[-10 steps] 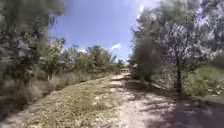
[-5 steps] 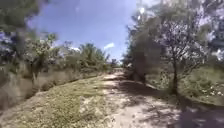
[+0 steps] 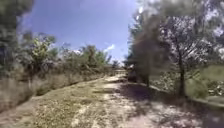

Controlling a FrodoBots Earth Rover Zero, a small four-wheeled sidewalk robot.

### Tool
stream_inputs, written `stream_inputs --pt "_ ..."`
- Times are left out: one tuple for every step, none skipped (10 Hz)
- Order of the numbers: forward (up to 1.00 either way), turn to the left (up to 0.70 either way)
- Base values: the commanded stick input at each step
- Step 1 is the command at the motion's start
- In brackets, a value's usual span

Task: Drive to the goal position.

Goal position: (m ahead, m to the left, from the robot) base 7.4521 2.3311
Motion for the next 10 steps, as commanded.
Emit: stream_inputs --pt "0.7 0.0" --pt "0.7 0.0" --pt "0.7 0.0" --pt "0.7 0.0" --pt "0.7 0.0" --pt "0.7 0.0" --pt "0.7 0.0" --pt "0.7 0.0" --pt "0.7 0.0" --pt "0.7 0.0"
